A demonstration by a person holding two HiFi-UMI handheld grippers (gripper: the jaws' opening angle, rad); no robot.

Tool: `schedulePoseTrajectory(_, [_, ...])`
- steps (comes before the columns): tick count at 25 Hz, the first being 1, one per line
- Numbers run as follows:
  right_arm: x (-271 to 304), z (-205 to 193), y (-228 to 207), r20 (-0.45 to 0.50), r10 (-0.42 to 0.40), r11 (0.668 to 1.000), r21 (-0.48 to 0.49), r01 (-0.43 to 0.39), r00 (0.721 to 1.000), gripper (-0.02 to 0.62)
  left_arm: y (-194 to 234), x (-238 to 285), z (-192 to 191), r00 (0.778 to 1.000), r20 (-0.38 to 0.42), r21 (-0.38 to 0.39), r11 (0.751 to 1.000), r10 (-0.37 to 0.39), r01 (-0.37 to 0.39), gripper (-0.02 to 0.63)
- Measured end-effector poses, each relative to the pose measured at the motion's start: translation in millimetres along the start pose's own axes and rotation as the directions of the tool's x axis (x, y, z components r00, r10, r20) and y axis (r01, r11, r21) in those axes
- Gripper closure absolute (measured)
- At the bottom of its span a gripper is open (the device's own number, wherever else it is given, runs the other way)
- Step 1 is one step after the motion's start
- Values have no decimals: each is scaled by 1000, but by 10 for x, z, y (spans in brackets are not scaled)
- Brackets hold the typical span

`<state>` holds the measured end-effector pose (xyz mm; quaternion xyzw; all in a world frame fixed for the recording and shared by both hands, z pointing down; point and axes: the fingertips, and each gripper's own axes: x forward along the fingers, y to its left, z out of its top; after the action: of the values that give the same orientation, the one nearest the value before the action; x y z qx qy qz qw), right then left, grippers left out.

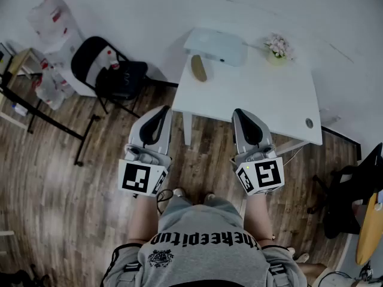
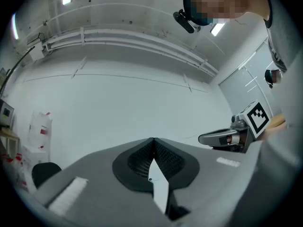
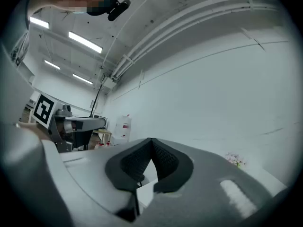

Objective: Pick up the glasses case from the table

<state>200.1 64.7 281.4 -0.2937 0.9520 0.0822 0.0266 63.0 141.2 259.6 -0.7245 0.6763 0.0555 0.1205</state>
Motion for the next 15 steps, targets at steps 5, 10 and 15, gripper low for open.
schedulePoseTrajectory(5, [67, -35, -13, -6, -12, 1000, -1, 12, 1000, 594, 90, 27, -62, 1000, -7, 1, 1000, 6, -6, 588])
schedulePoseTrajectory(10, [135, -60, 31, -15, -27, 1000, 0, 27, 1000, 594, 185, 44, -94, 1000, -8, -2, 1000, -6, 6, 588])
schedulePoseTrajectory(15, [233, -85, 68, -15, -47, 999, 2, 47, 999, 594, 306, 66, -143, 1000, -7, -2, 1000, -21, 21, 588])
